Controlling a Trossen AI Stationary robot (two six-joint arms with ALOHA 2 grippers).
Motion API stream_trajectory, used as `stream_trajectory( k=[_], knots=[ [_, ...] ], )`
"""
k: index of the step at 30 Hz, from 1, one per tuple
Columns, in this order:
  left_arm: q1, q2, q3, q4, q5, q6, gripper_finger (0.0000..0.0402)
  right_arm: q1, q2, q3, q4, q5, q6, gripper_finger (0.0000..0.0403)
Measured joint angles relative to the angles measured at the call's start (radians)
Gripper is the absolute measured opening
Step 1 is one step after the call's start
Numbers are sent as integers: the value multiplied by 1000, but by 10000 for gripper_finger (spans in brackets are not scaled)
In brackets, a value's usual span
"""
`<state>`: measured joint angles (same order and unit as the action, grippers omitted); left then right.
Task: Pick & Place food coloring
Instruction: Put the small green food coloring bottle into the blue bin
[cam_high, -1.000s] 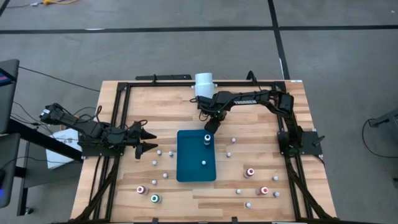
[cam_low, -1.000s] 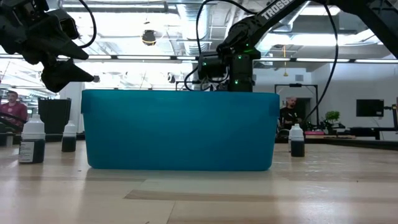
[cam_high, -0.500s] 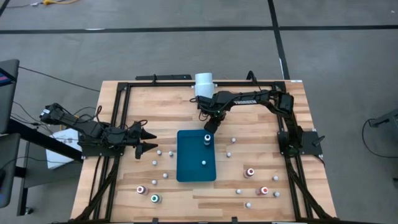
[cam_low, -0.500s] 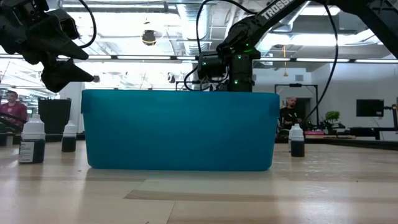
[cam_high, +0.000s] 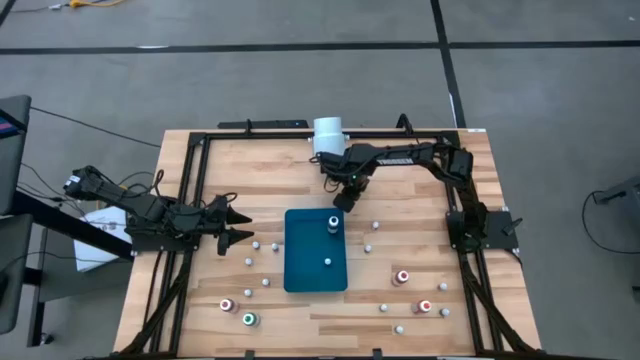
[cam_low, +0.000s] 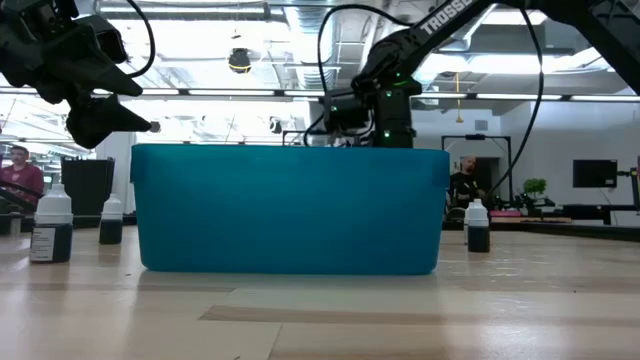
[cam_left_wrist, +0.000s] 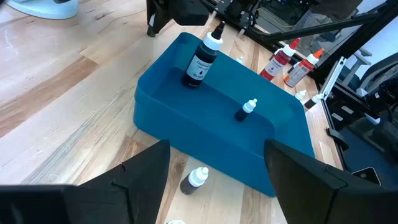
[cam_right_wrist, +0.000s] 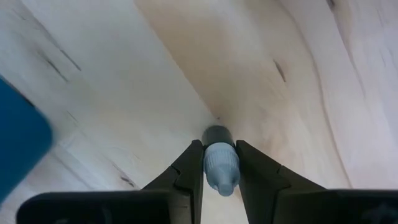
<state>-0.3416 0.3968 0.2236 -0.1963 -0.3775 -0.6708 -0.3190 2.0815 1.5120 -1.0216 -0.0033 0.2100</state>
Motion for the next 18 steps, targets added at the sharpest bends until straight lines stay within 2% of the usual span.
stream_trajectory(
  k=[7,13,18],
  knots=[
    [0,0,0,0,0,0,252,-14,-63,0,-4,-46,0,71],
    [0,0,0,0,0,1,252,-25,-180,0,-3,-55,2,71],
    [0,0,0,0,-1,1,252,-23,-292,0,1,-118,0,71]
  ],
)
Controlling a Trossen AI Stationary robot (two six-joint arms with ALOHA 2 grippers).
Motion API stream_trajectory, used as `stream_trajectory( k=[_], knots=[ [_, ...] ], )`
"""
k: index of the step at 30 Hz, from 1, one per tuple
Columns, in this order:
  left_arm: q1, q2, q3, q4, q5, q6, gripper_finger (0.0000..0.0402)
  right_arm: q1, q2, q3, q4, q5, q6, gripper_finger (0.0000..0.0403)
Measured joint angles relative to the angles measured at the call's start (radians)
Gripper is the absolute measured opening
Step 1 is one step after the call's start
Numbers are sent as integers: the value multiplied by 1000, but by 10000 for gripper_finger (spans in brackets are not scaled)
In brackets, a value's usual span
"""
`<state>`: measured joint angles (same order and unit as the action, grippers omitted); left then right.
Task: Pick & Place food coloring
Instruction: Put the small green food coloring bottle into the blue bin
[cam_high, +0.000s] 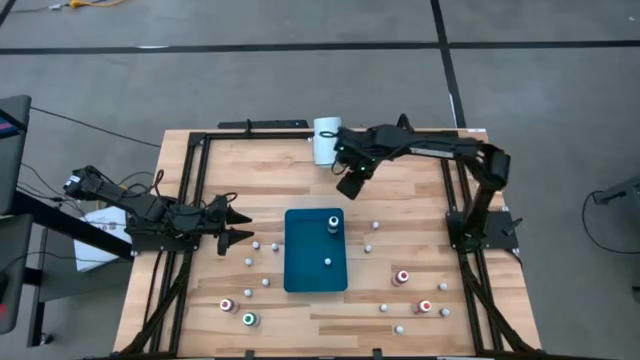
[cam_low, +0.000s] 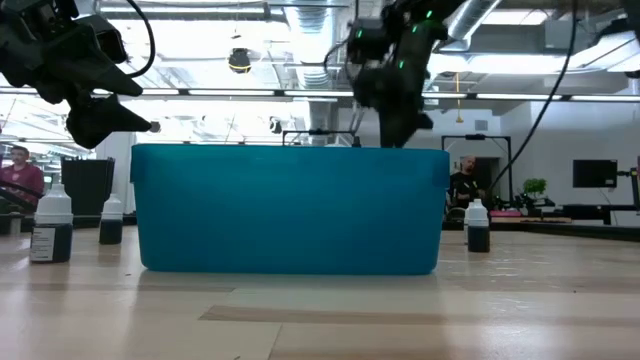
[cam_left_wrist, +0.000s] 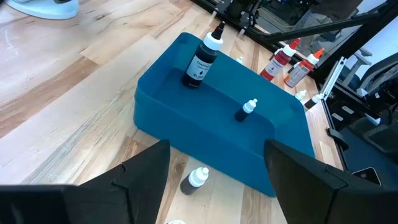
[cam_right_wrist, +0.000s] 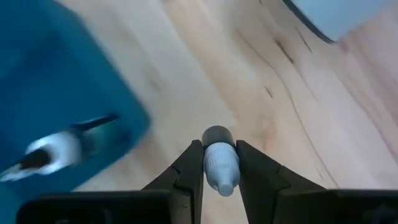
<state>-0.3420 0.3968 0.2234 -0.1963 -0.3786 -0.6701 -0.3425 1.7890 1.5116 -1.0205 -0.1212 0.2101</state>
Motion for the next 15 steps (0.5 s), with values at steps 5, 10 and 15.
stream_trajectory(
  k=[5,10,15],
  knots=[
    [0,0,0,4,-1,0,252,16,-106,0,23,-51,-4,71],
    [0,0,0,7,-1,2,252,55,-194,0,71,-119,-74,71],
    [0,0,0,7,-1,3,252,128,-252,0,159,-160,-140,71]
  ],
)
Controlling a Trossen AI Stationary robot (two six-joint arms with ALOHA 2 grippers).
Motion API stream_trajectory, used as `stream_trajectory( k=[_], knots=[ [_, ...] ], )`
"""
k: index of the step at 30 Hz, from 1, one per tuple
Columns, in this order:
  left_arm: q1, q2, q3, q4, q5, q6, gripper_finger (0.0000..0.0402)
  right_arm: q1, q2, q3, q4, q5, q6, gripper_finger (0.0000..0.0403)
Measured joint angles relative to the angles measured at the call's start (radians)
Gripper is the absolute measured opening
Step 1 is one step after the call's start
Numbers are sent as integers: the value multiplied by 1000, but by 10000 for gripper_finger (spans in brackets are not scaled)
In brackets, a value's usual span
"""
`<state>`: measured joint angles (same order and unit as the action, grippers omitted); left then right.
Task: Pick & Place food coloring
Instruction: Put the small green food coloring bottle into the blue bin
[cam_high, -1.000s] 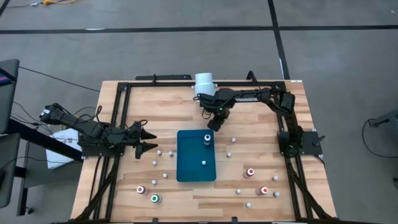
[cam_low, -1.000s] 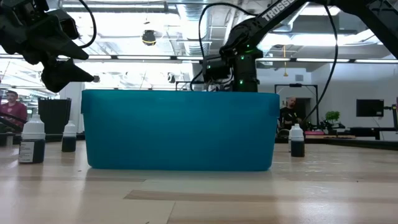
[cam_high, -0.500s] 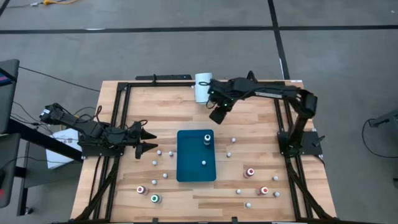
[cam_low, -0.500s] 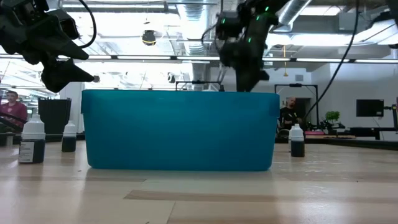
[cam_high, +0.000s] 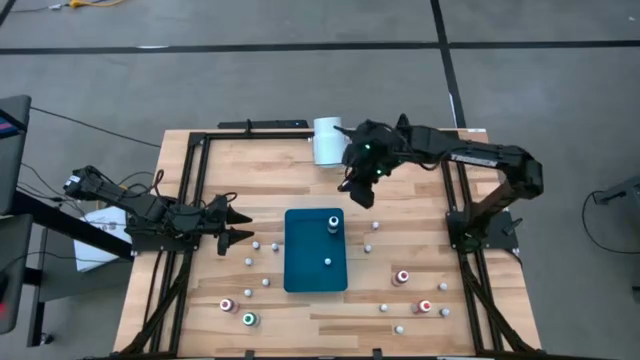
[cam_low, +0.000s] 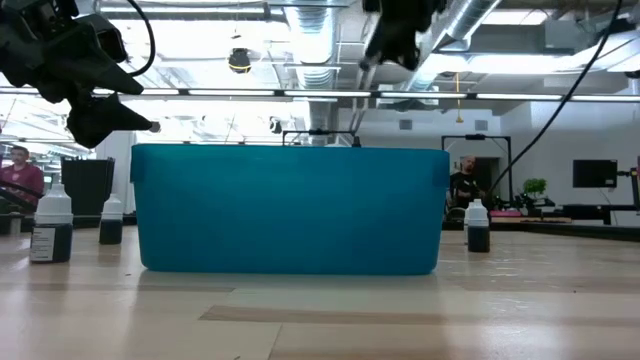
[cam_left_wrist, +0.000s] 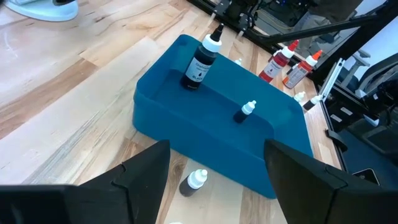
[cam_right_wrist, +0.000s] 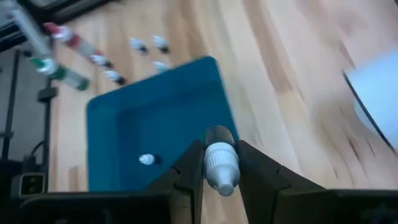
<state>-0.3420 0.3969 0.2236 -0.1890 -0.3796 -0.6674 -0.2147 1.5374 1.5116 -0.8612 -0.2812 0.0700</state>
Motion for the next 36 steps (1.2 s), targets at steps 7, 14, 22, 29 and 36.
stream_trajectory(
  k=[7,14,22,29,36],
  knots=[
    [0,0,0,0,0,0,252,137,-22,0,152,-6,-88,71],
    [0,0,0,0,1,0,252,272,-10,-2,272,4,-132,71],
    [0,0,0,0,2,0,252,350,-12,0,294,79,-127,71],
    [0,0,0,0,5,0,252,349,-12,0,299,84,-95,71],
    [0,0,0,0,5,1,252,349,26,-1,322,122,46,71]
  ],
)
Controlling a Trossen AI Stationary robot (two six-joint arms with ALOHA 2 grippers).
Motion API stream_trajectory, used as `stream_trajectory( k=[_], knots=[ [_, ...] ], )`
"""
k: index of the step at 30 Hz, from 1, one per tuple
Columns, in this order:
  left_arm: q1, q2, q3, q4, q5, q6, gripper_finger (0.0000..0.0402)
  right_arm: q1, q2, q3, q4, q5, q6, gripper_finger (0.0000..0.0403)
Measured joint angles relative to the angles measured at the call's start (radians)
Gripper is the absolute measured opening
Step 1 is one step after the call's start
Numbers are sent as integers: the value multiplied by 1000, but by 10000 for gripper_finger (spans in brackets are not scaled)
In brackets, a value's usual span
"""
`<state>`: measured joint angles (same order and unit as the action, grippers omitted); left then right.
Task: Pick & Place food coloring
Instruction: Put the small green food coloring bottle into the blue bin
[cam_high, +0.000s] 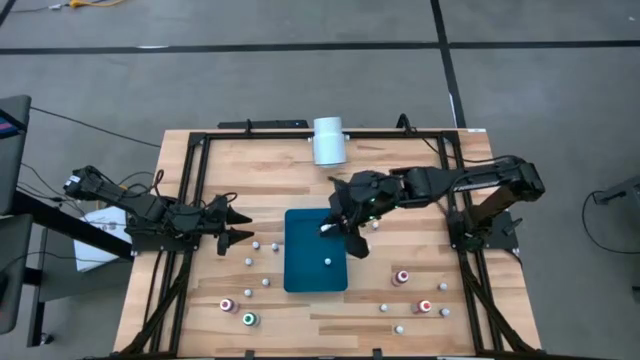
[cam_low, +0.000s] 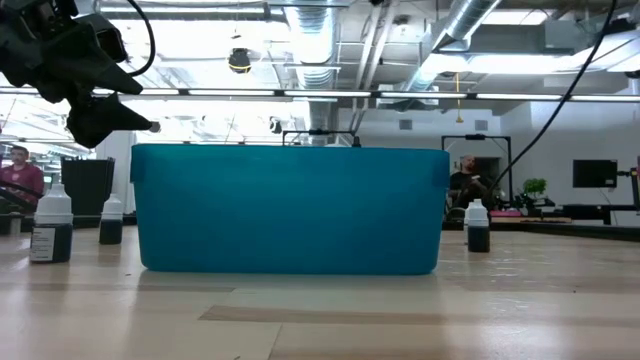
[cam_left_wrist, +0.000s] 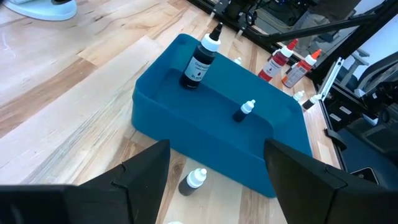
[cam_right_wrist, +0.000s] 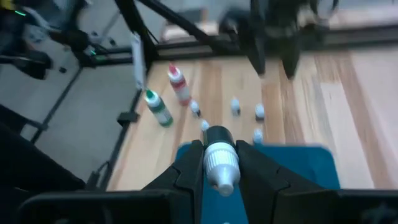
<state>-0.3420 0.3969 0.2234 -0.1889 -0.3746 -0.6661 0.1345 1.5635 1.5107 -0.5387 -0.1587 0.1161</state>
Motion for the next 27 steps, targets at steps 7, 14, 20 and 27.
stream_trajectory(
  k=[7,14,20,27],
  knots=[
    [0,0,0,-3,0,1,252,1,120,80,-60,4,71,71],
    [0,0,0,-4,4,2,252,2,283,322,-283,14,70,71],
    [0,0,0,-6,4,2,252,1,417,522,-501,65,70,71],
    [0,0,0,-15,4,2,252,-10,514,625,-678,88,105,71]
  ],
)
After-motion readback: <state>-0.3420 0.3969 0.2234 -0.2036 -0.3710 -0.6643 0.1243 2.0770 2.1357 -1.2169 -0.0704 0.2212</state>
